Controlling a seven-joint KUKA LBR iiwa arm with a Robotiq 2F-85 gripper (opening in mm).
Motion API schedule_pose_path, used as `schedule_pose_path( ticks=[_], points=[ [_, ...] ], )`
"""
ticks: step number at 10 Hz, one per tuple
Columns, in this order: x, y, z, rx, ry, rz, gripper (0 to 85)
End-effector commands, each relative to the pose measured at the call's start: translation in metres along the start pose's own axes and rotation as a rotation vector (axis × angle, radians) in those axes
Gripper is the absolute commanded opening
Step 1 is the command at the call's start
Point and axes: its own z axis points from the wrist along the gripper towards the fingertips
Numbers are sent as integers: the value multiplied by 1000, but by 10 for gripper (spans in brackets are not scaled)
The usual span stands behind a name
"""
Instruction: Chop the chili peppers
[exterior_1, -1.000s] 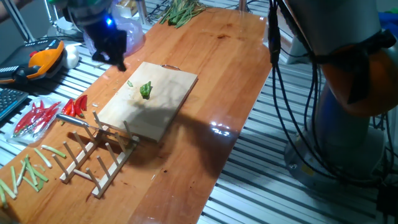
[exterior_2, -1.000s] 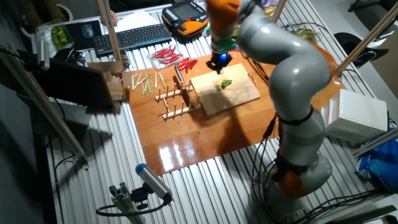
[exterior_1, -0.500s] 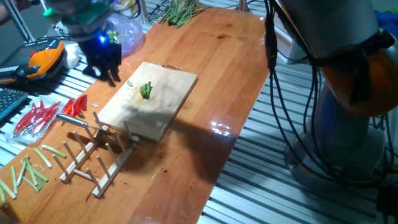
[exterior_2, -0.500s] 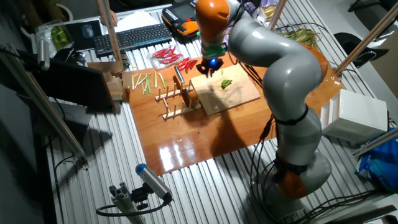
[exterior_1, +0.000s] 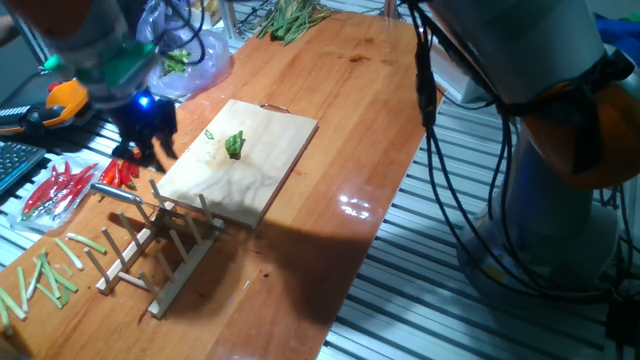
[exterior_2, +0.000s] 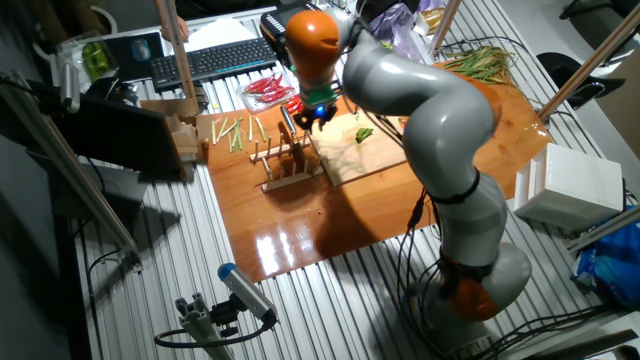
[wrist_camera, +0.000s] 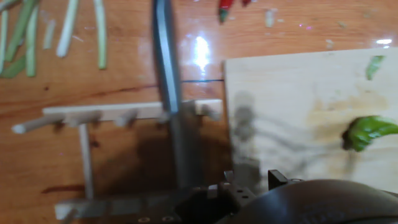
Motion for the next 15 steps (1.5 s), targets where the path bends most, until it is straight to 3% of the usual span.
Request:
schedule_pose_path(
  ticks=[1, 6, 7, 10, 12, 15],
  points=[
    [0, 11, 4, 17, -9, 2, 340],
    [-6, 22, 19, -14, -28, 19, 340],
    [-7, 24, 19, -14, -29, 27, 510],
    [-8, 31, 34, -8, -52, 39, 510],
    [-6, 35, 42, 20, -72, 41, 510],
    [-6, 37, 51, 39, -86, 32, 510]
  ],
)
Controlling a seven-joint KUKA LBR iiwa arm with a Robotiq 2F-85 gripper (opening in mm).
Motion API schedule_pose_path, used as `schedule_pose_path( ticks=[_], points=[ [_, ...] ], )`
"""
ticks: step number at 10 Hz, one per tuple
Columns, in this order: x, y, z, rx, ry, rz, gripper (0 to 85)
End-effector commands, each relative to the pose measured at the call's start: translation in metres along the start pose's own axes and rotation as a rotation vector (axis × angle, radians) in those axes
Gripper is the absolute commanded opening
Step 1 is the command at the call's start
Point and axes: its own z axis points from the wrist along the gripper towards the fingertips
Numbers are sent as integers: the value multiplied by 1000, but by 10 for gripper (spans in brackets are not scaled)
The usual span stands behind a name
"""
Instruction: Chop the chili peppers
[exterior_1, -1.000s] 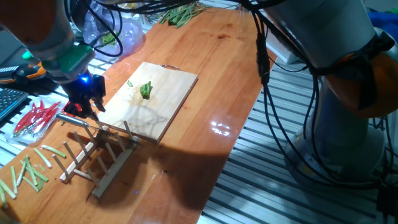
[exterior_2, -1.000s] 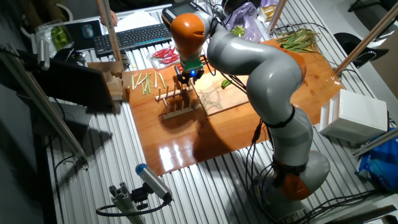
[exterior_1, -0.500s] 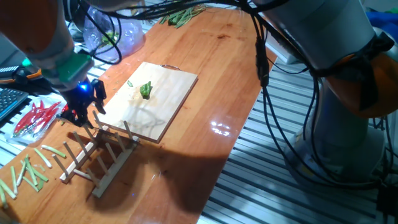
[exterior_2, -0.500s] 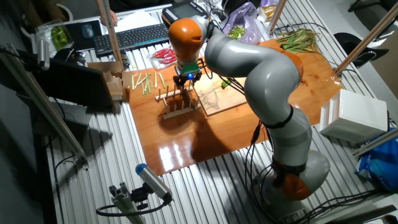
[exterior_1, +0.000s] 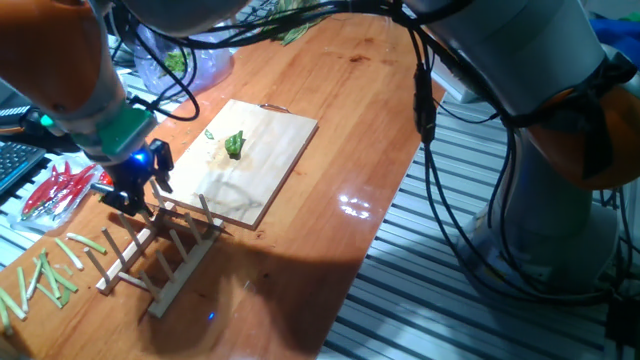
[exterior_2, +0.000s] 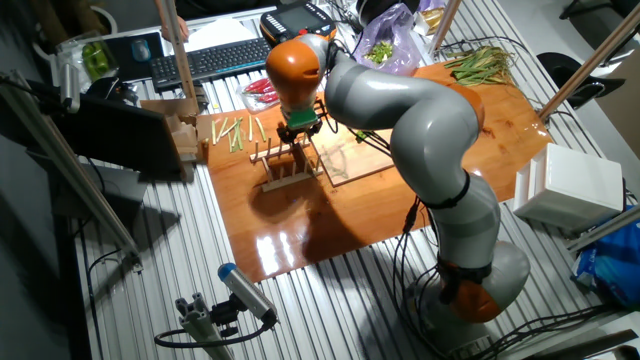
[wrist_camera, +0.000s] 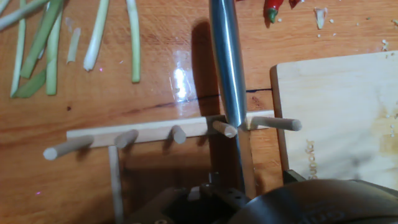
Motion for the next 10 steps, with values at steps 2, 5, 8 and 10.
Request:
schedule_pose_path(
  ticks=[2, 5, 8, 10],
  points=[
    [-1, 2, 7, 22, -11, -30, 510],
    [-3, 3, 18, 45, 0, -93, 510],
    [-2, -1, 26, 47, -9, -116, 510],
    [-2, -1, 31, 49, -15, -127, 340]
  ],
)
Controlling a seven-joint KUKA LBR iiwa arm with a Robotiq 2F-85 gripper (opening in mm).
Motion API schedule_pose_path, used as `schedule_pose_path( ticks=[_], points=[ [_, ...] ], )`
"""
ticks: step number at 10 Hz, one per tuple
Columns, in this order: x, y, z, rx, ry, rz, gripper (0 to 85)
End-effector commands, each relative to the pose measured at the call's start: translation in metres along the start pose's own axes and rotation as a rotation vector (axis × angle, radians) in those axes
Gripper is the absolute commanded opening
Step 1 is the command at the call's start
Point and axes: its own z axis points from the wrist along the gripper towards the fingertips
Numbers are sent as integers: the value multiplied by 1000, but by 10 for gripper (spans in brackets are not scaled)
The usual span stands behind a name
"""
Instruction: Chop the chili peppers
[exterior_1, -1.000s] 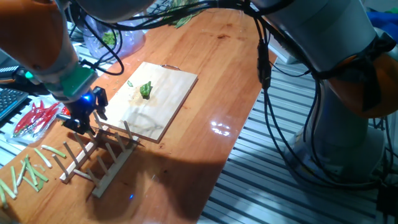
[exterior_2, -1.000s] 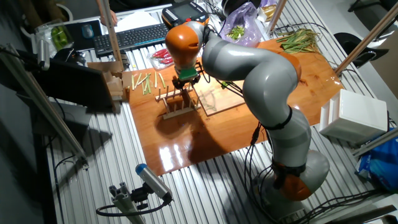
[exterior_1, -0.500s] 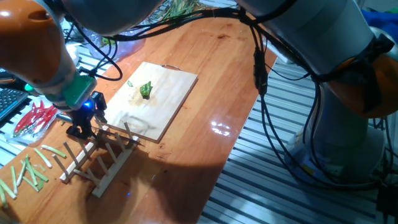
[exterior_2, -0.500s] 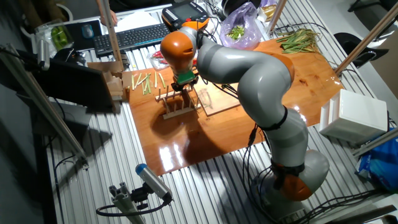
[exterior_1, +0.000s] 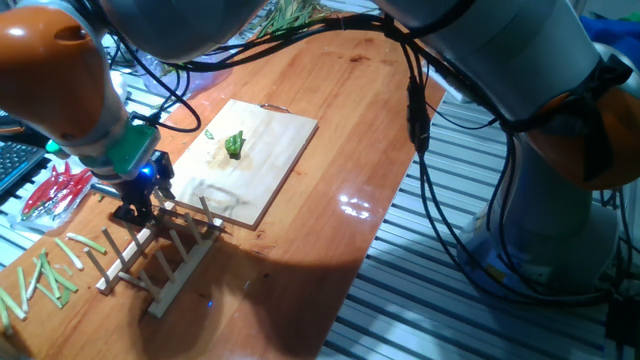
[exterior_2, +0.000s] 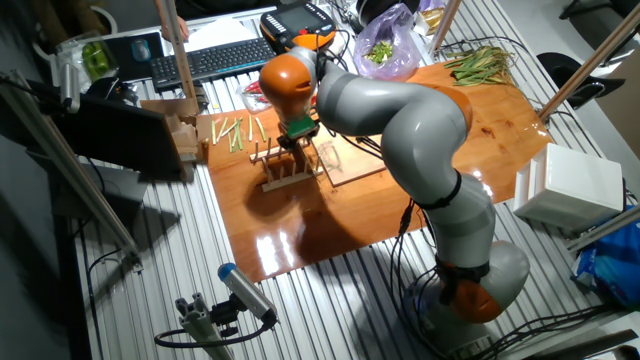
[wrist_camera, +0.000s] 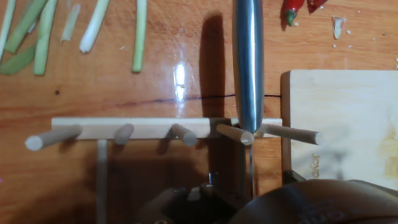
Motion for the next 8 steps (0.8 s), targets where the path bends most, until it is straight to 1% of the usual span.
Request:
schedule_pose_path(
  ticks=[1, 4, 5, 6, 7, 8],
  points=[
    [0, 0, 1, -1, -4, 0, 340],
    [0, -1, 3, -3, -6, -8, 340],
    [1, -2, 4, 6, -14, -19, 170],
    [1, -2, 5, 11, -16, -28, 0],
    [0, -2, 4, 14, -16, -36, 0],
    [0, -2, 4, 22, -21, -38, 0]
  ],
)
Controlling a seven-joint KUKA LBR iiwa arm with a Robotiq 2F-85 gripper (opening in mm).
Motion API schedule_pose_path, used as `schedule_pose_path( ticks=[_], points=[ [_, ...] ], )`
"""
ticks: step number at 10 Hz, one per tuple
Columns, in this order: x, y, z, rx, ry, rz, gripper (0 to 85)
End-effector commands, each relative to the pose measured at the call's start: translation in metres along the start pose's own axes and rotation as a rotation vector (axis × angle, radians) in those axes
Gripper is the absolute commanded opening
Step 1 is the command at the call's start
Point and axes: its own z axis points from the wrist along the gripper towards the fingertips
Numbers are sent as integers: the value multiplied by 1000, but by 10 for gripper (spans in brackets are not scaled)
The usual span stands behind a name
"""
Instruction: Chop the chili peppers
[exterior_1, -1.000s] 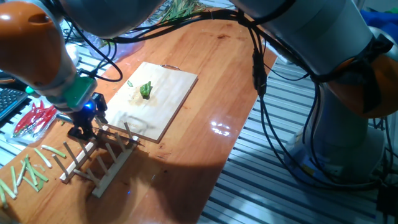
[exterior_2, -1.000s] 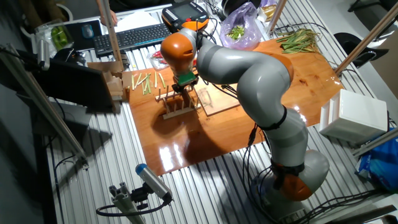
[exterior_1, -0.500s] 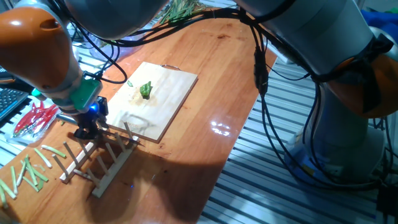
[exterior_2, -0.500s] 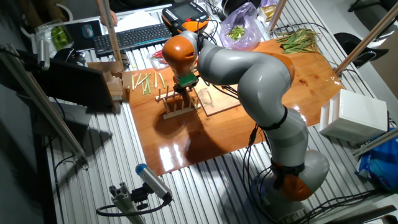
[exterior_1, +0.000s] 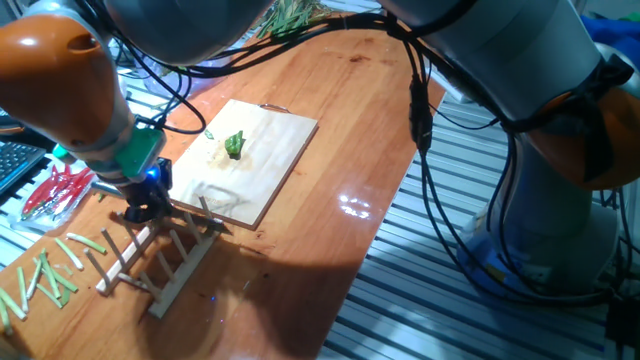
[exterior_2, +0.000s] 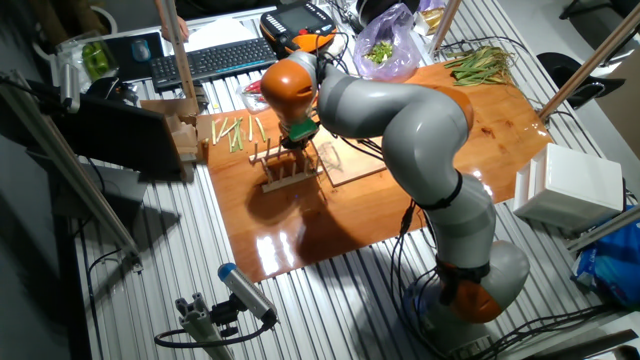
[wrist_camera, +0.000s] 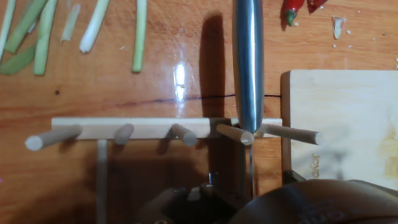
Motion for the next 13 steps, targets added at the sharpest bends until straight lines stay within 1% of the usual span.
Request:
schedule_pose_path(
  ticks=[1, 2, 3, 4, 5, 6, 7, 8, 9, 10, 11, 12, 13],
  points=[
    [0, 0, 0, -8, -1, 4, 0],
    [-1, -1, -1, -9, -6, 9, 0],
    [-2, -2, -2, -19, -4, 10, 0],
    [-5, -5, -6, -41, 10, 3, 0],
    [-8, -8, -14, -71, 24, 2, 0],
    [-10, -12, -25, -103, 38, 13, 0],
    [-10, -17, -40, -114, 47, 25, 0],
    [-8, -21, -57, -126, 54, 44, 0],
    [-4, -27, -74, -141, 55, 63, 0],
    [0, -34, -89, -148, 52, 77, 0],
    [3, -43, -103, -141, 59, 81, 0],
    [5, -53, -116, -144, 79, 83, 0],
    [7, -64, -126, -167, 93, 93, 0]
  ],
)
